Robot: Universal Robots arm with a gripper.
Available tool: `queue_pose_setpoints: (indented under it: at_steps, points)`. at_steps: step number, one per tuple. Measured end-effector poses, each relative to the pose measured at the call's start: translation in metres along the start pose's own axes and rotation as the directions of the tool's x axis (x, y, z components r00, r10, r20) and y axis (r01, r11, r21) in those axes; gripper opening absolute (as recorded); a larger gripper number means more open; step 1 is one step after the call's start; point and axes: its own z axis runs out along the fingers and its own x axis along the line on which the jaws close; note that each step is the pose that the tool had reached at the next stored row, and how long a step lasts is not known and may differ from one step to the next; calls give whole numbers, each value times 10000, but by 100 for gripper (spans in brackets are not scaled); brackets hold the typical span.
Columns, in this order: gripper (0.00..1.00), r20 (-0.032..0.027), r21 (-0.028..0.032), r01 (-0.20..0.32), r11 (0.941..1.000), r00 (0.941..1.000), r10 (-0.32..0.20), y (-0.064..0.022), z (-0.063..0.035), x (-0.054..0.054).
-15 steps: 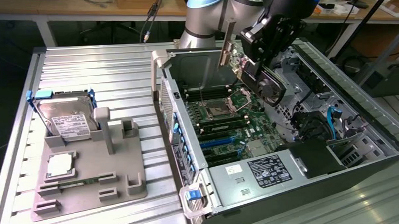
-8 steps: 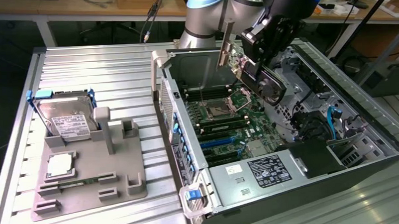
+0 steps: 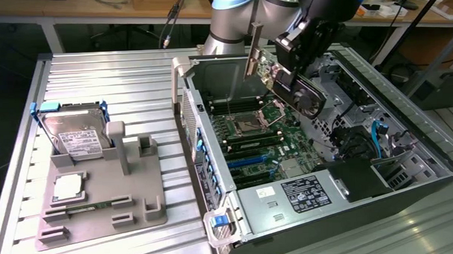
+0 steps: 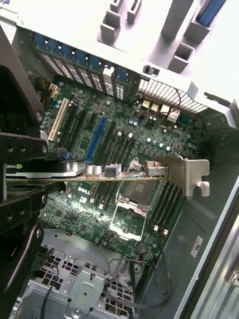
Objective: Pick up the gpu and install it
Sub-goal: 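Insert the gpu into the slot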
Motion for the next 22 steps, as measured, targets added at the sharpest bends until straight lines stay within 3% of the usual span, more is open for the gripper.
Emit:
queue_pose_setpoints:
  at_steps: [4,6,7,8,9,11,22]
  points:
    - [27,-40,-45,881,9961,9961,-882,0,0,0]
    - [27,-47,-54,1045,9945,9945,-1046,0,0,0]
    - [27,-67,-79,1522,9883,9883,-1523,-1,2,-2]
    - [27,-91,-115,2152,9765,9765,-2153,-2,8,-4]
    - [27,-102,-135,2483,9686,9686,-2485,-2,10,-4]
    - [27,-114,-156,2828,9590,9590,-2830,-2,13,-4]
    - [27,-134,-199,3487,9370,9370,-3490,-3,16,-3]
